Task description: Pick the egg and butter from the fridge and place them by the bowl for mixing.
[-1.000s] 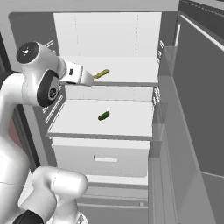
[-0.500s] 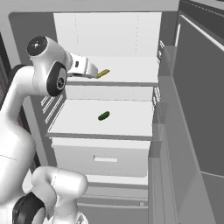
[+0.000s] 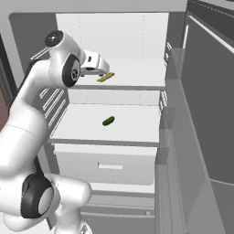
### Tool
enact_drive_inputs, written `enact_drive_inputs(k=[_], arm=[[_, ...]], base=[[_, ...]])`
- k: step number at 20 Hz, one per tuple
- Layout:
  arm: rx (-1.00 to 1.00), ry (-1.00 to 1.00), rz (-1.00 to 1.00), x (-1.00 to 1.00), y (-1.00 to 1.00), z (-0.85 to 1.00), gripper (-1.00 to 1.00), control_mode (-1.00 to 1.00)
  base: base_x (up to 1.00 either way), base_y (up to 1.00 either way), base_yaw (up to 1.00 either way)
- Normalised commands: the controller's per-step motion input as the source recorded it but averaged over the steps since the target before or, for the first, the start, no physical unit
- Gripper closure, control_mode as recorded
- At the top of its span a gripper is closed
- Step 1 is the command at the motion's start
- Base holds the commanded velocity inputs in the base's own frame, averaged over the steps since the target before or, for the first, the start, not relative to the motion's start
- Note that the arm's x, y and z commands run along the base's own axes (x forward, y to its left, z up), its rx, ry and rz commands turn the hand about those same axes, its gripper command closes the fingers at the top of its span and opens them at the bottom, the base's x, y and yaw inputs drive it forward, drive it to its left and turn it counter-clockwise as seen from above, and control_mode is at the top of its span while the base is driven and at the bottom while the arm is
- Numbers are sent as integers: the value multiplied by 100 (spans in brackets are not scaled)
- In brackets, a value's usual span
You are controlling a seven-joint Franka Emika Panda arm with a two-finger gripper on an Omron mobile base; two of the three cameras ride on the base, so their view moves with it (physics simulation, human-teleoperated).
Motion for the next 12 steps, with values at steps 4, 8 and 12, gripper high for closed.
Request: enact_drive_inputs(k=[4,8,12], arm=[[-2,9,0,61,-13,-11,-100,-100],[-3,4,0,40,-14,-22,-100,-100],[-3,0,0,22,-14,-30,-100,-100]], base=[[0,0,0],[0,0,0],[0,0,0]])
